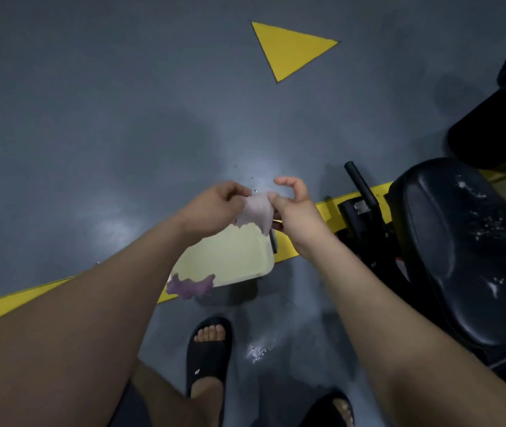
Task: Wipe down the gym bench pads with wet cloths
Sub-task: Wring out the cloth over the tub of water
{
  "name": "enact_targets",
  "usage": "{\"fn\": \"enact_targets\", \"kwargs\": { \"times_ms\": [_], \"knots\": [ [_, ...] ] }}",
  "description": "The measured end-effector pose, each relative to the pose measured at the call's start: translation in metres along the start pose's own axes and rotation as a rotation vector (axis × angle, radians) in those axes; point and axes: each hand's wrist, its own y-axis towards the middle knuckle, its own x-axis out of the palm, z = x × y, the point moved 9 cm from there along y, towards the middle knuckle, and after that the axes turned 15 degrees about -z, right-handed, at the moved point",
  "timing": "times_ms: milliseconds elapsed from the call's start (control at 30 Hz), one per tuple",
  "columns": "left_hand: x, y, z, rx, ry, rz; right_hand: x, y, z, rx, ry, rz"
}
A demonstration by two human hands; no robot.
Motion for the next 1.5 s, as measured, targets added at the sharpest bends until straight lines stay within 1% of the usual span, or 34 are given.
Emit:
{"fn": "enact_targets", "kwargs": {
  "times_ms": [67,100,133,167,233,300,367,433,533,600,667,733,767,833,900,967,1033,1067,1100,1167,1200,1233,1333,1400,1467,1500],
  "knots": [
    [0.007,0.005,-0.002,-0.033,0.19,-0.102,0.004,0.005,0.002,0.035,0.064,-0.044],
    [0.007,0.007,-0.001,-0.027,0.297,-0.114,0.006,0.007,0.004,0.051,0.075,-0.072],
    [0.006,0.009,0.001,-0.021,0.385,-0.101,0.008,0.009,0.005,0.061,0.03,-0.102],
    [0.005,0.01,0.002,-0.033,0.434,-0.075,0.01,0.011,0.006,0.066,-0.069,-0.132],
    [0.001,0.012,0.003,-0.057,0.432,-0.047,0.013,0.013,0.003,0.066,-0.368,-0.177],
    [-0.002,0.012,0.003,-0.052,0.386,-0.033,0.015,0.014,-0.009,-0.016,-0.647,-0.182],
    [-0.007,0.014,0.005,0.004,0.401,-0.016,0.018,0.016,-0.02,-0.113,-0.801,-0.197],
    [-0.008,0.012,0.005,0.004,0.479,-0.013,0.017,0.02,-0.022,-0.116,-0.859,-0.231],
    [-0.006,0.008,0.003,0.007,0.5,-0.021,0.015,0.028,-0.015,0.004,-0.788,-0.288],
    [0.0,0.004,0.002,0.007,0.456,-0.085,0.018,0.028,-0.01,0.074,-0.664,-0.333],
    [0.007,0.004,-0.002,-0.008,0.536,-0.146,0.023,0.026,-0.005,0.146,-0.511,-0.385],
    [0.009,0.008,-0.003,0.011,0.666,-0.137,0.033,0.018,0.003,0.282,-0.387,-0.489],
    [0.01,0.009,0.0,0.029,0.715,-0.121,0.04,0.012,0.008,0.381,-0.364,-0.563],
    [0.011,0.009,0.005,0.052,0.758,-0.105,0.052,0.0,0.017,0.552,-0.391,-0.694],
    [0.01,0.01,0.007,0.042,0.808,-0.106,0.06,-0.005,0.022,0.64,-0.44,-0.758],
    [0.003,0.009,0.007,-0.007,0.88,-0.05,0.065,-0.003,0.022,0.657,-0.454,-0.753],
    [-0.012,0.007,0.002,-0.107,0.881,0.054,0.066,0.005,0.017,0.6,-0.487,-0.692],
    [-0.017,0.006,-0.003,-0.165,0.854,0.084,0.065,0.01,0.011,0.534,-0.615,-0.657],
    [-0.02,0.005,-0.009,-0.215,0.835,0.084,0.065,0.017,0.004,0.445,-0.854,-0.632],
    [-0.017,0.006,-0.016,-0.273,0.887,0.041,0.075,0.023,-0.006,0.242,-1.354,-0.62],
    [-0.015,0.008,-0.02,-0.302,0.906,0.014,0.08,0.024,-0.007,0.151,-1.507,-0.599],
    [-0.013,0.008,-0.023,-0.325,0.89,-0.005,0.083,0.024,-0.008,0.073,-1.599,-0.549],
    [-0.009,0.008,-0.04,-0.407,0.689,-0.104,0.09,0.017,-0.013,-0.132,-1.786,-0.356],
    [-0.003,0.005,-0.053,-0.466,0.465,-0.186,0.093,0.012,-0.009,-0.213,-1.847,-0.306],
    [0.003,0.001,-0.066,-0.5,0.215,-0.231,0.092,0.011,-0.003,-0.252,-1.856,-0.285],
    [0.006,0.001,-0.07,-0.507,0.138,-0.247,0.091,0.012,-0.001,-0.257,-1.849,-0.275]
  ]
}}
